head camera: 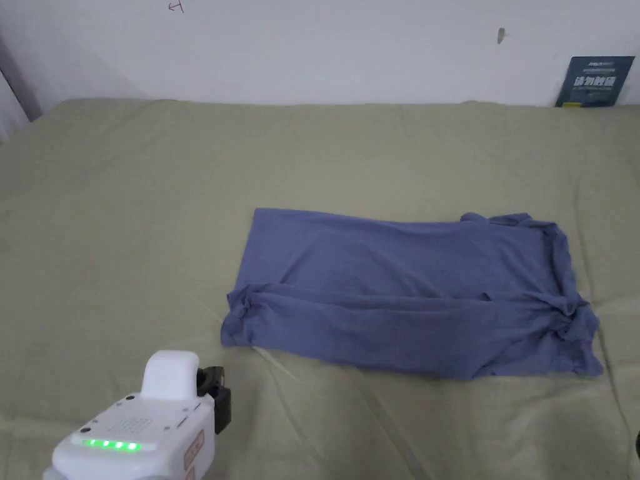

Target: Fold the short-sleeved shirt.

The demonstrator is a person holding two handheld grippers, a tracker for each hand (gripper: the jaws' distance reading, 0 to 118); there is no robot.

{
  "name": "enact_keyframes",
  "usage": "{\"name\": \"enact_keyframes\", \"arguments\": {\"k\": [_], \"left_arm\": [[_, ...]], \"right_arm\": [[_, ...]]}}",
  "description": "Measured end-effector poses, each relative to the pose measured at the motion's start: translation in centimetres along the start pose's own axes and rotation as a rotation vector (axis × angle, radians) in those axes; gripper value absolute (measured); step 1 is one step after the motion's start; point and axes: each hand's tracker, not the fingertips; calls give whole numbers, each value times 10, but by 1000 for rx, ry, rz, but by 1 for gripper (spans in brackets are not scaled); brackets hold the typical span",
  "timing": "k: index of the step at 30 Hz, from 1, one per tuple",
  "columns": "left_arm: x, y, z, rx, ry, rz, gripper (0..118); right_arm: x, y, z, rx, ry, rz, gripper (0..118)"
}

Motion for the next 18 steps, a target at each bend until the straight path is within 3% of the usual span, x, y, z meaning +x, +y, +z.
{"name": "enact_keyframes", "arguments": {"k": [2,5,6,7,8,9,11,18], "left_arm": [[-12,11,-38,-74,6,35,4],[-14,25,-74,-93,46,-43,5],[-15,27,-83,-100,61,-63,22],[-14,30,-91,-100,92,-80,77],[-15,33,-102,-114,115,-93,110],[-17,35,-113,-134,103,-86,118],[-20,38,-125,-117,50,-73,118],[-19,39,-161,-192,60,-33,118]], "right_arm": [[-1,-2,-5,-25,25,-34,0],[-3,-5,-9,-43,22,-40,0],[-3,-5,-11,-49,25,-43,0],[-2,-6,-14,-56,28,-46,0],[-2,-7,-17,-66,30,-49,0],[-1,-7,-18,-77,31,-49,0],[-1,-9,-23,-92,31,-44,0],[2,-5,-30,-107,26,-49,0]]}}
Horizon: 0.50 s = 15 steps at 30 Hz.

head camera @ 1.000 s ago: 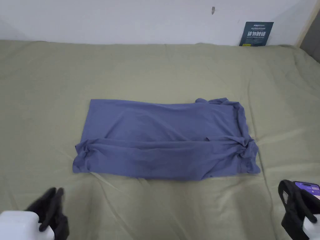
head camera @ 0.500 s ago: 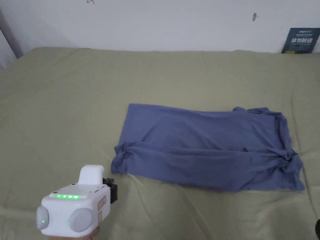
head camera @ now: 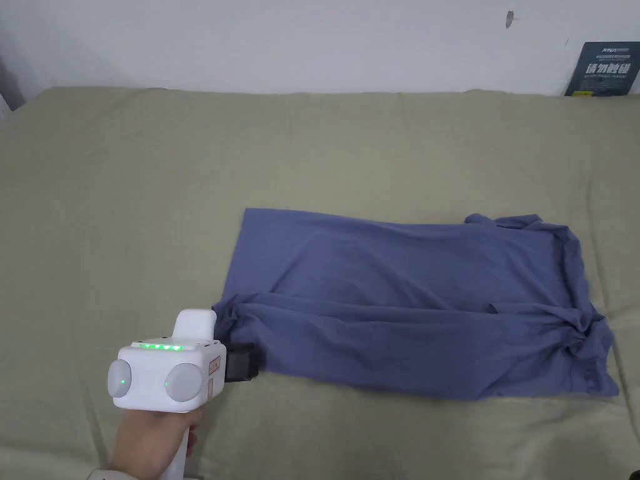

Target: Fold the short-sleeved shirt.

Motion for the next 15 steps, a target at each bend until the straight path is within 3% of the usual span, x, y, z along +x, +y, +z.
{"name": "enact_keyframes", "arguments": {"k": [3,6,7,11,15], "left_arm": [[9,-1,10,27,-18,-33,94],[22,-1,23,90,-33,-80,29],[29,0,26,106,-22,-96,20],[39,3,37,127,-38,-102,13],[34,11,43,128,-64,-66,12]], "right_arm": [[0,2,-1,1,3,0,0],[0,3,-3,2,1,7,0],[1,3,-4,0,-1,9,0],[6,8,-8,-6,-15,20,0],[23,15,-29,-64,-58,82,0]]}}
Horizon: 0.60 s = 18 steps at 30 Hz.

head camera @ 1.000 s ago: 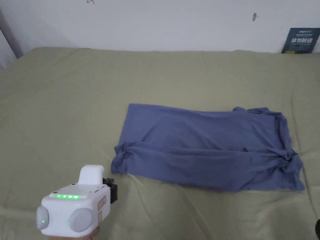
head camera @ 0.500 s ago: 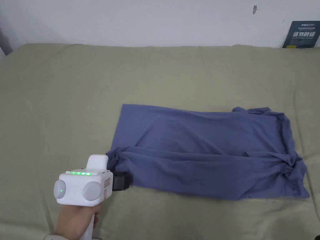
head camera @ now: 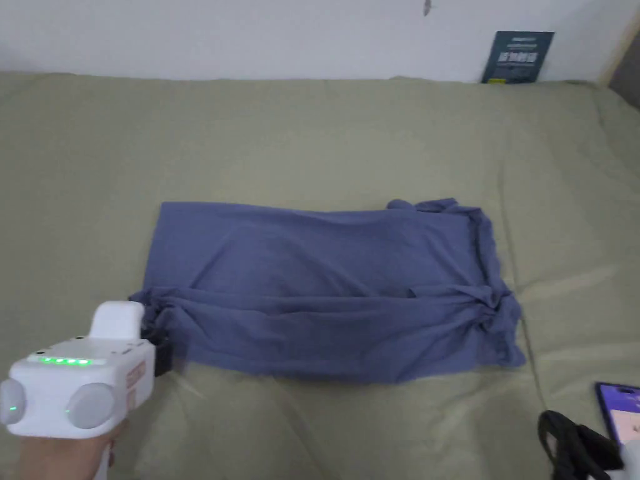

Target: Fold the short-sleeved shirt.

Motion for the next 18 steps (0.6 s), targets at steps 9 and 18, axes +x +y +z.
{"name": "enact_keyframes", "arguments": {"k": [9,18], "left_arm": [[7,4,8,-9,-6,15,12],[4,10,0,-44,-10,19,12]], "right_arm": [[59,13,-157,-297,-14,53,118],[56,26,-209,-357,-30,212,53]]}}
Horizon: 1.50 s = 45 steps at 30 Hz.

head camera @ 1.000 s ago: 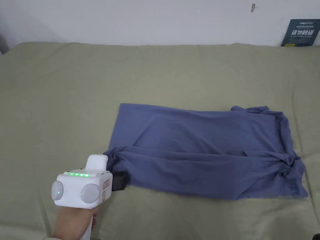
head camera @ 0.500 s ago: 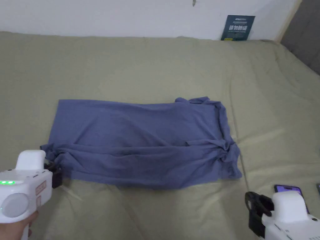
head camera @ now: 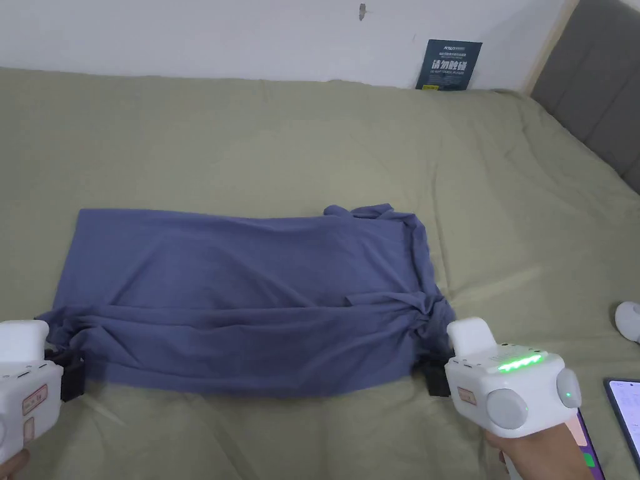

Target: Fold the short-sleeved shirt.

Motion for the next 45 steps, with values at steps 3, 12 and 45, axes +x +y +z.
{"name": "enact_keyframes", "arguments": {"k": [3,12,45], "left_arm": [[0,3,0,-17,-16,4,12],[-15,11,25,-2,-48,30,11],[-22,-133,176,23,-46,57,13]], "right_arm": [[0,2,0,-35,90,-79,16],[14,6,45,70,158,-152,9],[-26,-136,179,-40,178,-283,21]]}}
